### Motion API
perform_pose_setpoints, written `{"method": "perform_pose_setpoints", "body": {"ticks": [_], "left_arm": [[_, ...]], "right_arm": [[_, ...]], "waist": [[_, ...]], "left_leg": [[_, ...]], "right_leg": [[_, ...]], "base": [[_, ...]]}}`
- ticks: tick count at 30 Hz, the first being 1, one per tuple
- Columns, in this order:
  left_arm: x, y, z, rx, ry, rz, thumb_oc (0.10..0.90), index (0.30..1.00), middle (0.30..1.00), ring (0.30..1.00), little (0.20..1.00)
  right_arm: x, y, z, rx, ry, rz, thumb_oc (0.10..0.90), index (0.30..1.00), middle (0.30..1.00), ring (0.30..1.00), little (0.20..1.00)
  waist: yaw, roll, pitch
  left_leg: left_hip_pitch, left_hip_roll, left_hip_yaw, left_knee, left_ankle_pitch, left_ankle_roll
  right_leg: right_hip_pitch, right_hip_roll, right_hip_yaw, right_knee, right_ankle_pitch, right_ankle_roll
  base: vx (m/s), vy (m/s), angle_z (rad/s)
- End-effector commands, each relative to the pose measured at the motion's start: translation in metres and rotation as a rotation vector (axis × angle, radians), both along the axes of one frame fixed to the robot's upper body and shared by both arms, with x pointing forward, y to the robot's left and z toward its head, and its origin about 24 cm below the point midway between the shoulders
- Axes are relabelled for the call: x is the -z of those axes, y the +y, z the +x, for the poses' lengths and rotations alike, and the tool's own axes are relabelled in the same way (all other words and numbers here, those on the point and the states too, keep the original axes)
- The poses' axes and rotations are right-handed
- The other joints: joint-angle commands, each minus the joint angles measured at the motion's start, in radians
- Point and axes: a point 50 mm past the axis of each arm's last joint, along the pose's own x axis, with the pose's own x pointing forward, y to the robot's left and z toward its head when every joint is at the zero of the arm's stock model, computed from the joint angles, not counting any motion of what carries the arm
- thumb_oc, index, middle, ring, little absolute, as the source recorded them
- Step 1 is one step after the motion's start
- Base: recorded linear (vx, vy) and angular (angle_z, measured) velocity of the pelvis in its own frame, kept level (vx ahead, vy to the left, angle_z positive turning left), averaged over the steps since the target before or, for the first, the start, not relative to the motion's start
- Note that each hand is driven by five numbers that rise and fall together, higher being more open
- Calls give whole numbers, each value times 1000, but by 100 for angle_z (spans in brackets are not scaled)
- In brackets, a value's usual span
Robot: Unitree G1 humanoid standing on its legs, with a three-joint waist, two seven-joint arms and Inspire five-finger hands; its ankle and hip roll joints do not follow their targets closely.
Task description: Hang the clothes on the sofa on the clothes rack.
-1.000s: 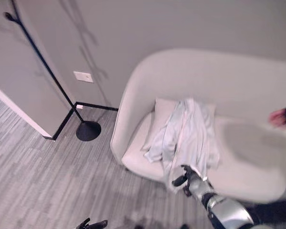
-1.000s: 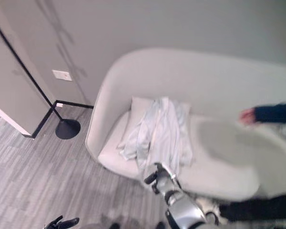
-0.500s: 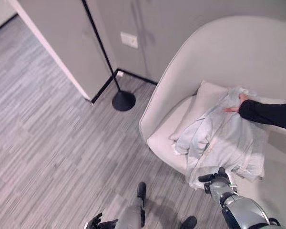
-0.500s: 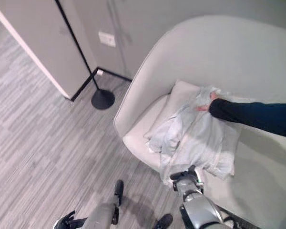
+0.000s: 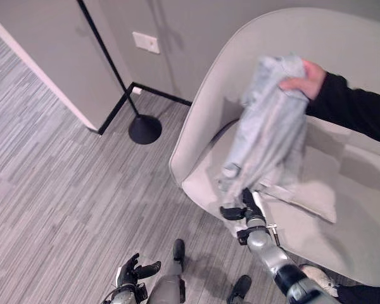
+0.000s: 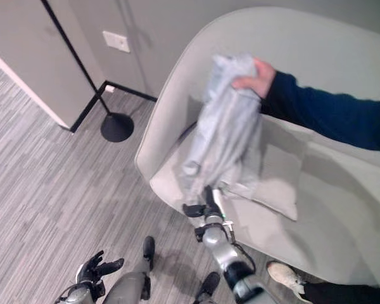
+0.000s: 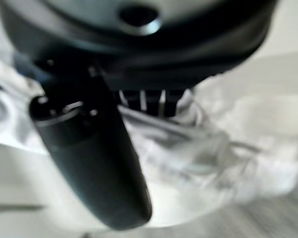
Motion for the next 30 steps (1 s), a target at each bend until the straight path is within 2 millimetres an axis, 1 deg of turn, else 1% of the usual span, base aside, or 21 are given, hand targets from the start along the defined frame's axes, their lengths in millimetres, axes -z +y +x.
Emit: {"method": "perform_pose_setpoints", "body": {"ticks": [1, 3, 4, 8, 12, 15, 17, 18, 23, 24, 25, 26, 27, 28, 29, 30], "left_arm": [[10, 2, -26, 41, 128, 45, 800, 900, 900, 900, 900], [12, 0, -28, 40, 137, 32, 800, 900, 900, 900, 900], [12, 0, -30, 27, 146, 21, 800, 900, 900, 900, 900], [12, 3, -31, 16, 141, 20, 800, 900, 900, 900, 900], [13, 4, -36, 13, 148, 15, 800, 900, 900, 900, 900], [14, 4, -39, 13, 156, 10, 800, 900, 900, 900, 900], [16, 1, -45, 4, 179, -3, 800, 900, 900, 900, 900], [16, 1, -44, 4, 178, -3, 800, 900, 900, 900, 900], [18, 2, -56, 10, 218, -4, 800, 900, 900, 900, 900], [18, 3, -60, 32, 227, 6, 800, 900, 900, 900, 900], [18, 4, -61, 40, 230, 12, 800, 900, 900, 900, 900], [18, 4, -61, 40, 229, 12, 800, 900, 900, 900, 900], [18, 7, -61, 62, 230, 26, 800, 900, 900, 900, 900], [17, 11, -60, 88, 229, 45, 800, 900, 900, 900, 900], [17, 12, -60, 87, 228, 46, 800, 900, 900, 900, 900], [17, 13, -61, 104, 232, 53, 800, 900, 900, 900, 900]], "right_arm": [[-22, -18, 17, -52, -135, -175, 800, 900, 900, 900, 900], [-27, -16, 8, -106, -163, -193, 800, 900, 900, 900, 900], [-29, -14, 0, -142, -179, -205, 800, 900, 900, 900, 900], [-34, -13, -7, -187, -206, -234, 800, 900, 900, 900, 900], [-38, -12, -8, -201, -226, -242, 800, 900, 900, 900, 900], [-36, -12, -4, -189, -219, -242, 800, 900, 900, 900, 900], [-31, -10, 1, -173, -194, -241, 800, 900, 900, 900, 900], [-31, -10, 1, -173, -195, -241, 800, 900, 900, 900, 900], [-20, -15, 14, -122, -137, -238, 800, 900, 900, 900, 900], [-23, -20, 29, -82, -144, -269, 800, 900, 900, 900, 900], [-25, -22, 34, -75, -149, -290, 800, 900, 900, 900, 900], [-25, -21, 34, -75, -150, -290, 800, 900, 900, 900, 900], [-27, -26, 43, -53, -151, -319, 800, 900, 900, 900, 900], [-29, -30, 56, -19, -135, -344, 800, 900, 900, 900, 900], [-29, -29, 56, -19, -136, -343, 800, 900, 900, 900, 900], [-29, -30, 61, -1, -125, -343, 800, 900, 900, 900, 900]], "waist": [[11, 12, -60], [-2, 11, -67], [-11, 11, -80], [-15, 16, -95], [-12, 19, -114], [-5, 22, -123], [11, 22, -126], [9, 21, -128], [45, 10, -132], [74, 2, -135], [85, -2, -134], [84, -3, -133], [105, -10, -129], [135, -21, -125], [134, -21, -124], [147, -25, -121]], "left_leg": [[48, 78, -64, 3, -116, -73], [72, 88, -56, 3, -120, -76], [95, 96, -46, 5, -124, -78], [125, 105, -34, 5, -129, -80], [147, 106, -29, 5, -129, -79], [155, 105, -30, 7, -131, -77], [171, 98, -40, 8, -138, -76], [167, 96, -42, 7, -134, -74], [165, 82, -61, 7, -140, -68], [159, 70, -72, 7, -142, -63], [156, 65, -76, 7, -142, -61], [156, 65, -77, 7, -142, -60], [146, 57, -85, 7, -141, -58], [126, 44, -102, 8, -137, -54], [126, 44, -102, 8, -137, -54], [115, 37, -111, 8, -133, -53]], "right_leg": [[0, -33, 26, 9, -59, 28], [19, -28, 32, 11, -66, 28], [36, -25, 39, 13, -71, 28], [58, -21, 46, 15, -79, 28], [78, -21, 47, 18, -86, 24], [90, -23, 45, 24, -93, 21], [113, -26, 36, 36, -103, 18], [109, -28, 34, 35, -100, 19], [124, -32, 15, 36, -99, 20], [126, -38, 5, 32, -92, 23], [126, -39, 1, 32, -90, 24], [126, -40, 1, 32, -90, 24], [126, -43, -9, 30, -86, 26], [125, -48, -25, 29, -83, 28], [125, -48, -25, 29, -83, 28], [124, -48, -33, 30, -83, 28]], "base": [[-18, -25, -23], [-1, -19, -20], [10, -5, -11], [17, 0, -25], [0, 0, 0], [0, 0, 0], [4, 32, 1], [3, 27, 6], [8, 38, 16], [29, 66, 15], [20, 59, 8], [10, 44, 28], [14, 59, 36], [14, 59, 35], [10, 37, 23], [-1, 25, 51]]}}
